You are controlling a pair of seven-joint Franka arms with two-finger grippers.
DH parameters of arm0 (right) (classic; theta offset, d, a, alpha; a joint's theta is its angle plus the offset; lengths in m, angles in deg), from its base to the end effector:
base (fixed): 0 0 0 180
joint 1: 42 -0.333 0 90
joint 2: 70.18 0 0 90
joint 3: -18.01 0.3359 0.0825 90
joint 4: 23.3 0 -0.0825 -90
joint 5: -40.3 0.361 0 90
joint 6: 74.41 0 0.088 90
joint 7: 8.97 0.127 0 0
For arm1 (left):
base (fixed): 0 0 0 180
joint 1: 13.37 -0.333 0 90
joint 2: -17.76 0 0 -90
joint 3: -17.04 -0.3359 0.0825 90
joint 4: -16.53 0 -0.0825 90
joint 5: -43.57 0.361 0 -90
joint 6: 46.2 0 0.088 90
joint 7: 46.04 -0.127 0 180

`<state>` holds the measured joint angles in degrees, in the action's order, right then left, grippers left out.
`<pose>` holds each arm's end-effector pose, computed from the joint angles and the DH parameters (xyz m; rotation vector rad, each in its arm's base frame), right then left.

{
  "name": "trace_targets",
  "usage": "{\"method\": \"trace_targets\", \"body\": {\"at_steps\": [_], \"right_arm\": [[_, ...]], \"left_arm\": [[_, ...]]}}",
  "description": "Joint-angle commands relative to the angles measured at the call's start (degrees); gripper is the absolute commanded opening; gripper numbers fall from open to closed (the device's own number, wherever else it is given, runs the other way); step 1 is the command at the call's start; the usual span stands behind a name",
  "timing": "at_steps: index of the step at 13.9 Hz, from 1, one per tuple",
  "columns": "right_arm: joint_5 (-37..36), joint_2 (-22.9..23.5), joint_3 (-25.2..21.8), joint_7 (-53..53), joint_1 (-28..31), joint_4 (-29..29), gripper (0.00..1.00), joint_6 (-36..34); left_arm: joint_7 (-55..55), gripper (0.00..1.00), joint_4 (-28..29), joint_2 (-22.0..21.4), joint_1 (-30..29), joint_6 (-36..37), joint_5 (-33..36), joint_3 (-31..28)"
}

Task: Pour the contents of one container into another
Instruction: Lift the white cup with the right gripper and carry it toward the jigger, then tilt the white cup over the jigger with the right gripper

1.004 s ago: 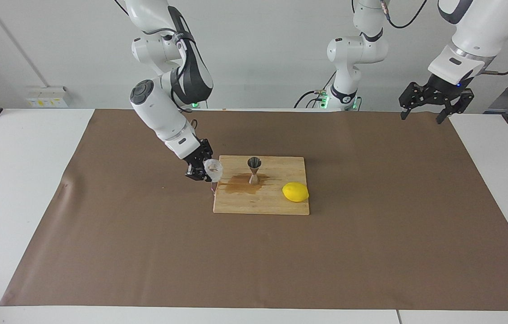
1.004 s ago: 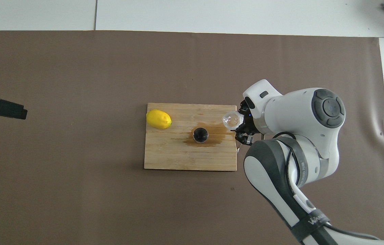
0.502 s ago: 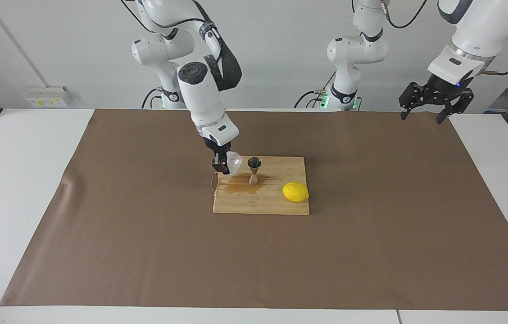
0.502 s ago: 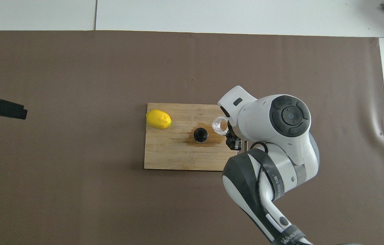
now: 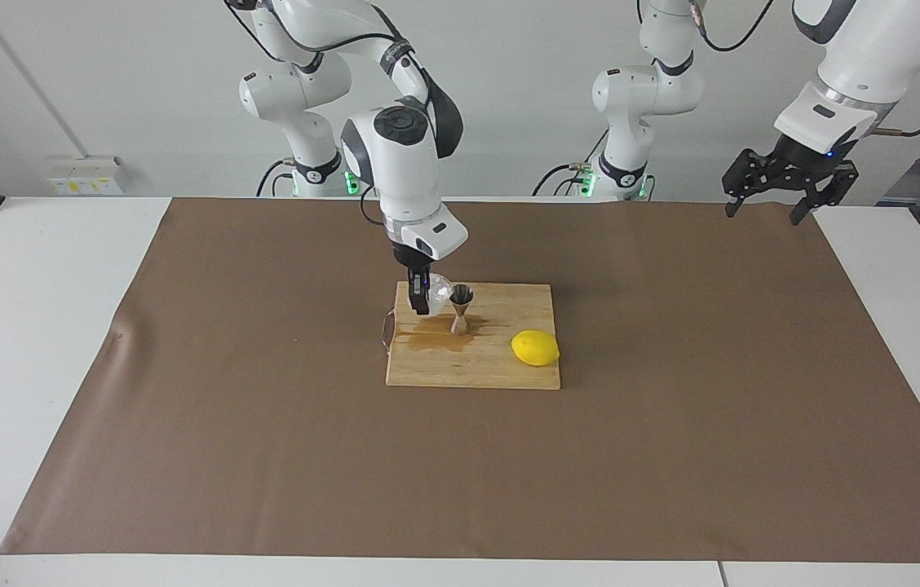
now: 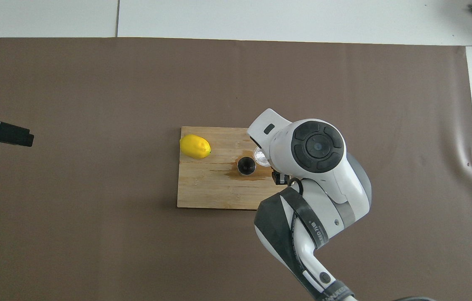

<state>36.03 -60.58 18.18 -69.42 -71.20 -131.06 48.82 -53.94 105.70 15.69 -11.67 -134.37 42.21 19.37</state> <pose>0.5220 0.2887 0.4406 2.1193 2.1936 0.1245 0.5155 -0.0399 0.6470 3.1028 -0.3257 0.0302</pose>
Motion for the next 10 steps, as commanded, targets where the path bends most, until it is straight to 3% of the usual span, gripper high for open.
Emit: {"method": "trace_targets", "body": {"at_steps": [1, 10], "right_arm": [[-5.2, 1.12, 0.0, 1.38, -1.56, 2.03, 0.37, -1.85], [-18.3, 1.47, 1.14, 0.94, -4.2, 1.86, 0.37, -3.08]], "left_arm": [[-0.71, 1.0, 0.92, -0.3, -0.03, -1.22, 0.48, 0.04], [-0.63, 1.0, 0.92, -0.3, -0.03, -1.31, 0.48, 0.13]]}}
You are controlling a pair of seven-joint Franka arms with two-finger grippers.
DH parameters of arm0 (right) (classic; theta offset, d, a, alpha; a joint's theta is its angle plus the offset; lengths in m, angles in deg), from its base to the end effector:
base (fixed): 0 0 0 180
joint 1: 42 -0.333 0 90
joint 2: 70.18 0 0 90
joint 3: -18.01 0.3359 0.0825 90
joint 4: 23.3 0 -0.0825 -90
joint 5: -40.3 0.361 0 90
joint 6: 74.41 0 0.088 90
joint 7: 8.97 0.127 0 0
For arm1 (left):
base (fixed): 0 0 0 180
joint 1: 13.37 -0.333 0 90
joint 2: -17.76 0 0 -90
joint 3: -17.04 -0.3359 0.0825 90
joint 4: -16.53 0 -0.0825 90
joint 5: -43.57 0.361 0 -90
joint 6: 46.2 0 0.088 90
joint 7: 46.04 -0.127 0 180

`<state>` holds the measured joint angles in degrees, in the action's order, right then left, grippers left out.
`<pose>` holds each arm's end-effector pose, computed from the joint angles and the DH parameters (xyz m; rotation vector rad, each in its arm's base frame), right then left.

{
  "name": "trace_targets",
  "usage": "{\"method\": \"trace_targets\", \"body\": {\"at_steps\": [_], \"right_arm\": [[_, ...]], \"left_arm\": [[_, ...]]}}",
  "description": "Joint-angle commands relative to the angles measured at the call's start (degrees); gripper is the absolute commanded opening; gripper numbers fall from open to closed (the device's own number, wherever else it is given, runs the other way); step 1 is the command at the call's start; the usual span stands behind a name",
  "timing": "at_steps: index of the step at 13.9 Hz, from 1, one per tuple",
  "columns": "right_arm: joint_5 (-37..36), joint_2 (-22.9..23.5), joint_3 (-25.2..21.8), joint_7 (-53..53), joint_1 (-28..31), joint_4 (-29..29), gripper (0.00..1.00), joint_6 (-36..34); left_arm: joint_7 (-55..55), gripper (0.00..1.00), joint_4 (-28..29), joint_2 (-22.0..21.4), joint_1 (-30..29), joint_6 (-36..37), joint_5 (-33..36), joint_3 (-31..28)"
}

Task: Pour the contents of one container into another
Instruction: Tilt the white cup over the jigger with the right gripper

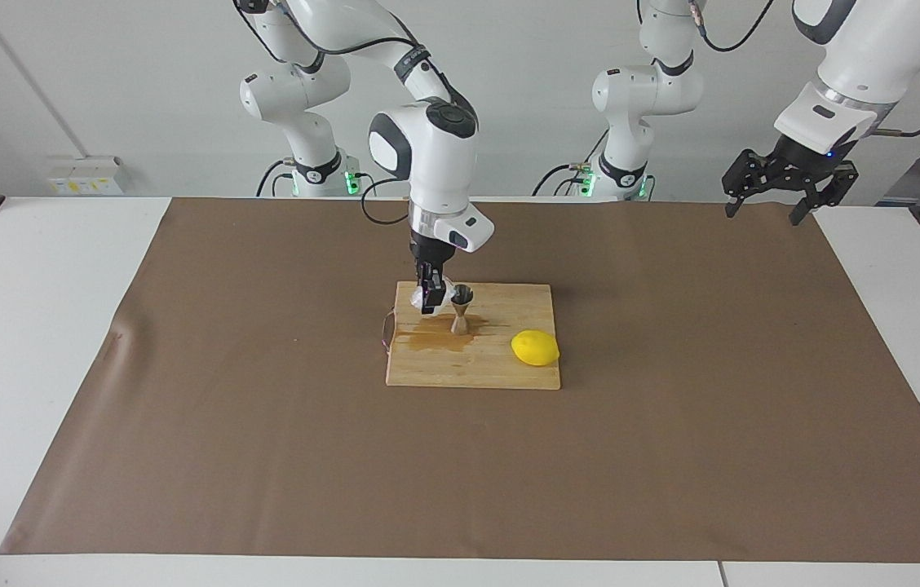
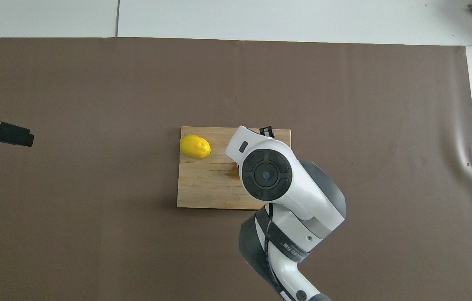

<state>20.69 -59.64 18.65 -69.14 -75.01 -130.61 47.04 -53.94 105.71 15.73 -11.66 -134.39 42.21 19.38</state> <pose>0.5094 0.3135 0.4344 1.7567 2.2316 -0.0101 0.5158 -0.0400 0.6466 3.1027 -0.3262 0.0294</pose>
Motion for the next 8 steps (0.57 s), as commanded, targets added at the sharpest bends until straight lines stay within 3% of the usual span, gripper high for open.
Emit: {"method": "trace_targets", "body": {"at_steps": [1, 8], "right_arm": [[-4.28, 0.45, 1.02, 0.66, -0.39, 1.4, 0.37, -1.3], [-10.17, 0.28, 3.22, 0.66, -0.3, 1.4, 0.37, -1.65]], "left_arm": [[-0.63, 1.0, 0.9, -0.34, -0.03, -1.2, 0.48, 0.03], [-0.45, 1.0, 0.9, -0.34, 0.05, -1.29, 0.48, 0.03]]}}
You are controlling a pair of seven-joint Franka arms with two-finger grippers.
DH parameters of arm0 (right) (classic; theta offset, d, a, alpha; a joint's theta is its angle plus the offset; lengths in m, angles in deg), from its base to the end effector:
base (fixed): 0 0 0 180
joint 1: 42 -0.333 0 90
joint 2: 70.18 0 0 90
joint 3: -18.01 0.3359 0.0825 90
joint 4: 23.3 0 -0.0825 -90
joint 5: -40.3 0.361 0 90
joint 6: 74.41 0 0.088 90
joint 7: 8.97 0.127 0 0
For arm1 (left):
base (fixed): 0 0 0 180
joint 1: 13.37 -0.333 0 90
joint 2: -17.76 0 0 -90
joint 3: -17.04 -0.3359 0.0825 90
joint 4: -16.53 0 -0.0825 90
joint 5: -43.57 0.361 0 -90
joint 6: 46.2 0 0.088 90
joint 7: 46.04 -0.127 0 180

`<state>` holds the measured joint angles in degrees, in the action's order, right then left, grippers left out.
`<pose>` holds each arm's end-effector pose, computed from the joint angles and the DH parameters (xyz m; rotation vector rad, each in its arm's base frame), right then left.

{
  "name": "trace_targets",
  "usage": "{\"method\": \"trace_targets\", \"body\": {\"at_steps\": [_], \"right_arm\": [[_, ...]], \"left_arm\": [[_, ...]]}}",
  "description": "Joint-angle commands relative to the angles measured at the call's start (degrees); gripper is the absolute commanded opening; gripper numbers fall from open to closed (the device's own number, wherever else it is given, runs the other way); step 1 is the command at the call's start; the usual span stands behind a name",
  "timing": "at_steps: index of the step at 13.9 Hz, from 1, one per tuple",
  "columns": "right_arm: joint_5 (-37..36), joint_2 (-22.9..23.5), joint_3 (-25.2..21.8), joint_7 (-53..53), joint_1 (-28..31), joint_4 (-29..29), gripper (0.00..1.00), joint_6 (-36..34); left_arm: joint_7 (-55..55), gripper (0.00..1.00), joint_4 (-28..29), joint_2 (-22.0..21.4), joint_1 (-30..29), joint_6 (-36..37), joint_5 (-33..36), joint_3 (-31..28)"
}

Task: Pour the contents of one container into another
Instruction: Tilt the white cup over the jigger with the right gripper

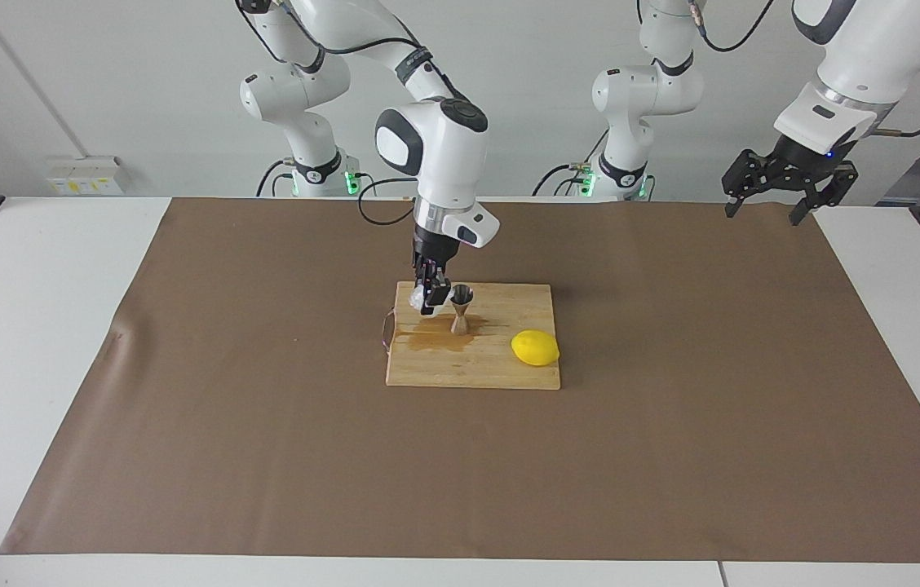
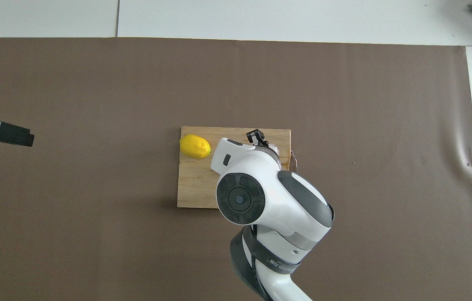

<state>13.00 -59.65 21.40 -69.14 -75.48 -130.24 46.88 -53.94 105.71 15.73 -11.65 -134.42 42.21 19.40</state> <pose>0.4986 0.3357 0.4401 1.5569 2.2459 -0.0226 0.5158 -0.0403 0.6466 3.1026 -0.3270 0.0302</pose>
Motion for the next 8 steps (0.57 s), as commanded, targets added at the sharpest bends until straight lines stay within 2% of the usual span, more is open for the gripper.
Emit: {"method": "trace_targets", "body": {"at_steps": [1, 8], "right_arm": [[-3.01, 0.19, 0.55, 0.75, 0.16, 1.04, 0.37, -1.67], [-5.39, -0.25, 0.82, 2.07, 0.08, -0.11, 0.37, -2.2]], "left_arm": [[-0.45, 1.0, 0.9, -0.35, 0.04, -1.26, 0.48, 0.01], [-0.45, 1.0, 0.73, -0.26, 0.04, -1.26, 0.48, 0.01]]}}
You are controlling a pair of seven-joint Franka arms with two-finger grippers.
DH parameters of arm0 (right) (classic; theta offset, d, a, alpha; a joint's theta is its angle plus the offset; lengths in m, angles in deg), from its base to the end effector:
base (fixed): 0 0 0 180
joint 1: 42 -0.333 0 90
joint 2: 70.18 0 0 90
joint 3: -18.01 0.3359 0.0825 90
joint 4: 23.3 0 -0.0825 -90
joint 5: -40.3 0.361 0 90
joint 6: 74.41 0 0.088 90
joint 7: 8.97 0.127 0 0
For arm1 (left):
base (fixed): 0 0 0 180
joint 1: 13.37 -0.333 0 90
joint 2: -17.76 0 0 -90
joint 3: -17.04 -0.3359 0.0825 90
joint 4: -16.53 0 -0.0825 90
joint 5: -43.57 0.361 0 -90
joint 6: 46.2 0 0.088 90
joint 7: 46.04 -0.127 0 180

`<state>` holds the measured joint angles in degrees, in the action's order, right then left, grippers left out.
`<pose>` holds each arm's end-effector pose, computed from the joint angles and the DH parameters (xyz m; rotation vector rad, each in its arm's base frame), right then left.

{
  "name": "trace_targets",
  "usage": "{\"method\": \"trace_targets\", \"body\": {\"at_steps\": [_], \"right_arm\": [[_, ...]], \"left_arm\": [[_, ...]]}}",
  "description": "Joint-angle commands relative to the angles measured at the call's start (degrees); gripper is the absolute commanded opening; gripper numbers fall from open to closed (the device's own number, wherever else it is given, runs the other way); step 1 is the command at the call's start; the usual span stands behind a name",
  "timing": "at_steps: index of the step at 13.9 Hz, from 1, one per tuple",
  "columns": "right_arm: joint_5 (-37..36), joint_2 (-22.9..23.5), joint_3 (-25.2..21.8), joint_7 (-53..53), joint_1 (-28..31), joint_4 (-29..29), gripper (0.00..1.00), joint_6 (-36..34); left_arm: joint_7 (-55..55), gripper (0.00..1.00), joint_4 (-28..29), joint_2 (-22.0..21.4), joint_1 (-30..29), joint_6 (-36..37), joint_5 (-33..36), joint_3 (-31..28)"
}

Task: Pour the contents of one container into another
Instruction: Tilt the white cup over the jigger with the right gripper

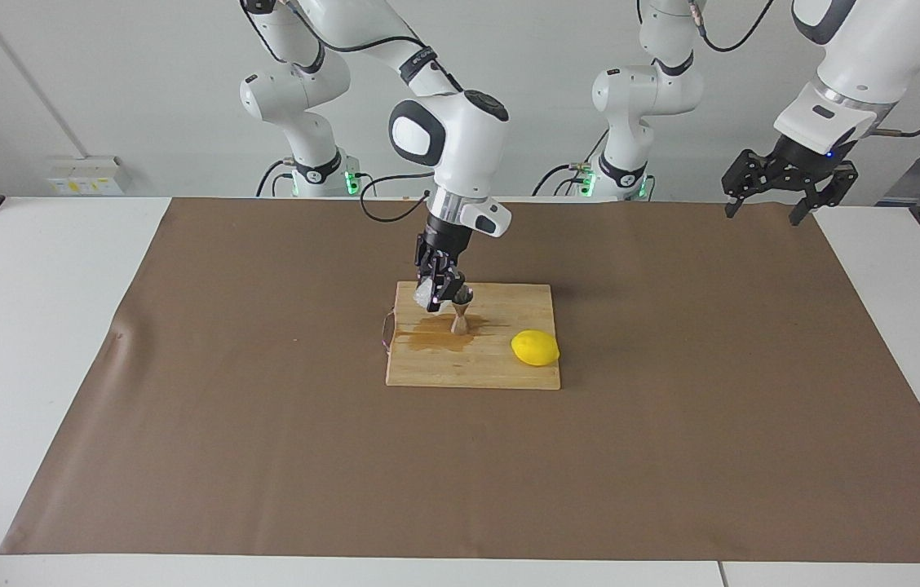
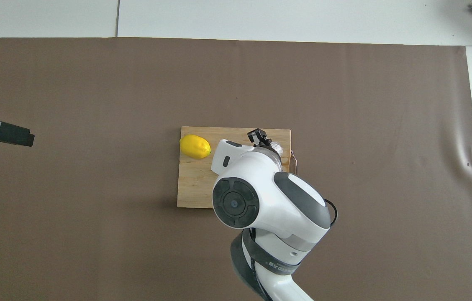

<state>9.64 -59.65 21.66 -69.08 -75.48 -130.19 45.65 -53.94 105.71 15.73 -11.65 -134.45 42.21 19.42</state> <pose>0.4989 0.3332 0.4403 1.4980 2.2275 -0.0621 0.5159 -0.0405 0.6467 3.1026 -0.3276 0.0310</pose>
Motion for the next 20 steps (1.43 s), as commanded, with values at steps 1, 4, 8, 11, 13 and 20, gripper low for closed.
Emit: {"method": "trace_targets", "body": {"at_steps": [1, 4, 8, 11, 13, 20], "right_arm": [[-2.12, -0.25, 0.56, 2.27, 0.08, -0.16, 0.37, -0.88], [-3.61, -0.42, 0.56, 4.46, 0.08, -0.51, 0.37, -0.79], [-7.11, -0.25, 0.56, 9.12, -1.68, -1.3, 0.37, -0.09], [-8.53, -0.42, 0.56, 10.45, -2.12, -2.44, 0.37, -0.17], [-10.02, -0.95, 0.65, 10.71, -2.12, -3.67, 0.37, 0.26], [-14.93, -1.3, 0.56, 13.34, -3.53, -5.34, 0.37, 1.23]], "left_arm": [[-0.45, 1.0, 0.73, -0.17, 0.04, -1.22, 0.48, -0.01], [-0.36, 1.0, 0.73, -0.17, 0.04, -1.31, 0.48, -0.01], [-0.36, 1.0, 0.73, -0.17, 0.04, -1.4, 0.48, -0.01], [-0.36, 1.0, 0.73, -0.17, 0.04, -1.31, 0.48, -0.01], [-0.27, 1.0, 0.73, -0.17, 0.04, -1.31, 0.48, -0.01], [-0.27, 1.0, 0.64, -0.17, 0.04, -1.4, 0.48, -0.01]]}}
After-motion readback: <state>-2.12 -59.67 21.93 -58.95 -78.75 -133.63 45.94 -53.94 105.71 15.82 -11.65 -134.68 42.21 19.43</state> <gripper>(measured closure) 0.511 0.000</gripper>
